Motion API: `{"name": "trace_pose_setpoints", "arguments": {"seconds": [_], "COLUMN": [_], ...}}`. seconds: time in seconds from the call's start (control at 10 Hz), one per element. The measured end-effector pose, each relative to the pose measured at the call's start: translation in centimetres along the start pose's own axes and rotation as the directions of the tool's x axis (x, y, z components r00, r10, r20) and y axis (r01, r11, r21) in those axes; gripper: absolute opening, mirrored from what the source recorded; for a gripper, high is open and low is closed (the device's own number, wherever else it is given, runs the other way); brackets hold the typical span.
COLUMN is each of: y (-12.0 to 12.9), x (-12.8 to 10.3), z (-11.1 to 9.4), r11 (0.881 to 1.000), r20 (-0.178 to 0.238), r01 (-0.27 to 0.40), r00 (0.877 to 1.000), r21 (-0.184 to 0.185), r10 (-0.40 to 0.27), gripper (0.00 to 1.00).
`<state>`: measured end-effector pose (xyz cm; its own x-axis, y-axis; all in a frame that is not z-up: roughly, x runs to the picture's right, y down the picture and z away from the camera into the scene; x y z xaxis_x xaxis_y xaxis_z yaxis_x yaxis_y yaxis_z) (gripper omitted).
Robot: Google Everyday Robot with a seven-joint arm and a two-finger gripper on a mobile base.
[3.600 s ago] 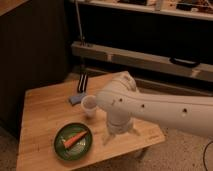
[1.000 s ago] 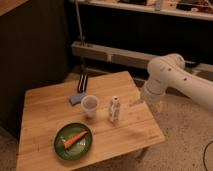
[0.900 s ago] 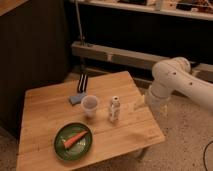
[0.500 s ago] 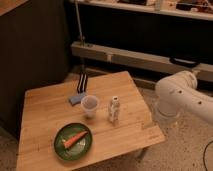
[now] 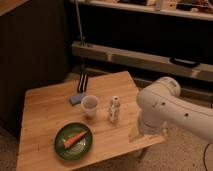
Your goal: Move the arm in a circular motion
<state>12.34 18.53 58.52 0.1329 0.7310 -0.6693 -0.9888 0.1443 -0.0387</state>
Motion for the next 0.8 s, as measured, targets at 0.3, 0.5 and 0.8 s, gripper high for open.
{"name": "trace_pose_setpoints", "arguments": {"seconds": [0.3,0.5,0.8], "y": [8.1,12.8,19.0], "x": [-1.3,-2.1,-5.1], "z": [-2.6,-4.4,-7.2], "r11": [0.99,0.97,0.923], "r20": [0.026,0.057,0.165], "r01": [0.142,0.236,0.373], "r00": [0.99,0.971,0.92], "r21": [-0.028,-0.055,-0.095], "r10": [-0.141,-0.233,-0.355], "gripper": [0.8,0.8,0.8]}}
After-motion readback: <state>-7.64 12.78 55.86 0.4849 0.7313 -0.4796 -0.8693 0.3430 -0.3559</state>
